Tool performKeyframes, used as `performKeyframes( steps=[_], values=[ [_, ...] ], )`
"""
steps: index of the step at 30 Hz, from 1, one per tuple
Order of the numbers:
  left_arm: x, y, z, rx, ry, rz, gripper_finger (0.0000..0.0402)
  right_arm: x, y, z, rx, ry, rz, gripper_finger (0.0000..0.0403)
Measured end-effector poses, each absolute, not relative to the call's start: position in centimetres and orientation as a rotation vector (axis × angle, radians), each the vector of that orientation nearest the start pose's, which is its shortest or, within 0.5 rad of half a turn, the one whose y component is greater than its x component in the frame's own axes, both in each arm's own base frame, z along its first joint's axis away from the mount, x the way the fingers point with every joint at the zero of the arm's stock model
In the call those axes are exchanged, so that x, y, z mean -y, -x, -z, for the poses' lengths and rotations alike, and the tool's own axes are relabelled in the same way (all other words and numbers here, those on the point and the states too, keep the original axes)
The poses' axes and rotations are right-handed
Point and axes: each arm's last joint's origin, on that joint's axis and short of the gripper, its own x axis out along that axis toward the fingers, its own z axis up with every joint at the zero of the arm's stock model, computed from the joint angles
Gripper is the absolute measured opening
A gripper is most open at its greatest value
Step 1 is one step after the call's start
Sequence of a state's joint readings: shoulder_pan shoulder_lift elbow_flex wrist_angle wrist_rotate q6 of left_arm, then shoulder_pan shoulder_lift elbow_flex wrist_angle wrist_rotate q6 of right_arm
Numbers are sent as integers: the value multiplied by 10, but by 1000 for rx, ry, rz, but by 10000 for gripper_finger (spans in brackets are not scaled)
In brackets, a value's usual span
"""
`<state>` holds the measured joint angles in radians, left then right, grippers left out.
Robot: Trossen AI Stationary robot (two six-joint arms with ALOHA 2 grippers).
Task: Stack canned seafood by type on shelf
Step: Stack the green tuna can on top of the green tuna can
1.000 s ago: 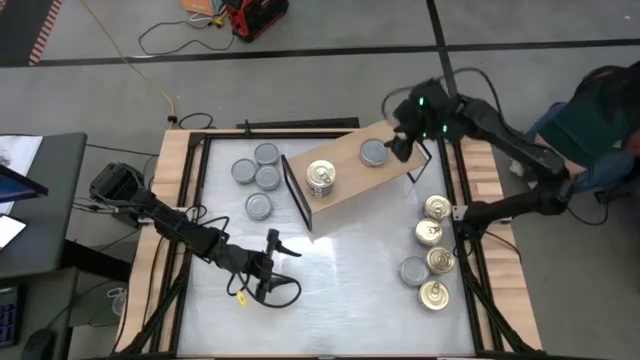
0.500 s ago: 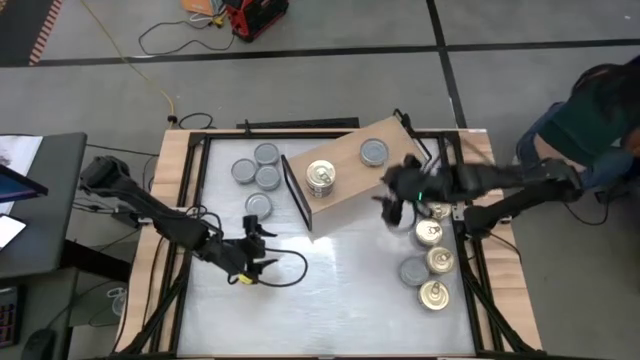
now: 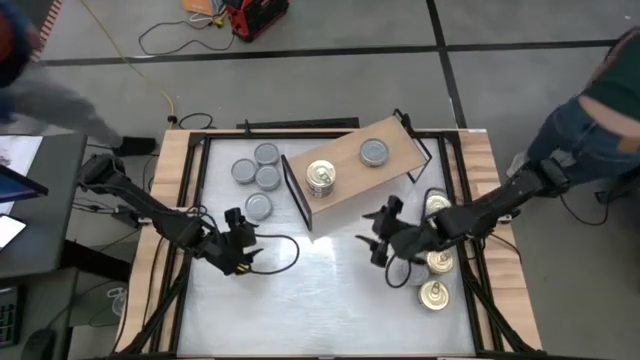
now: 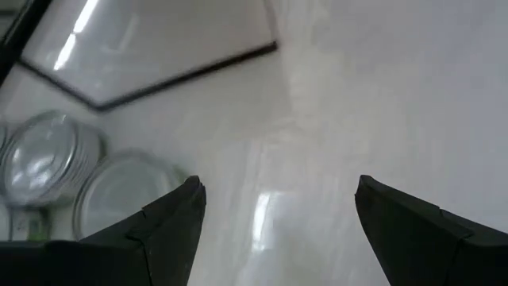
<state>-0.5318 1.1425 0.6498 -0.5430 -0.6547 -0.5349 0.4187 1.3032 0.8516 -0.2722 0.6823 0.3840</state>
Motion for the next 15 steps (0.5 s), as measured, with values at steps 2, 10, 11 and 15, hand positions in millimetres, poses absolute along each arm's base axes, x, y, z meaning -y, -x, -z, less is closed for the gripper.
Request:
performKeyframes(
  steps=[2, 10, 11, 15],
  values=[
    [83, -182, -201, -800, -73, -360, 310, -94, -254, -233, -570, 20, 362, 291],
    [67, -183, -204, -828, -63, -425, 310, -105, -273, -217, -538, 88, 322, 291],
    [65, -183, -205, -838, -73, -434, 310, -105, -273, -217, -535, 88, 321, 291],
    [58, -185, -200, -897, -157, -448, 300, -104, -273, -217, -535, 97, 336, 291]
  ],
)
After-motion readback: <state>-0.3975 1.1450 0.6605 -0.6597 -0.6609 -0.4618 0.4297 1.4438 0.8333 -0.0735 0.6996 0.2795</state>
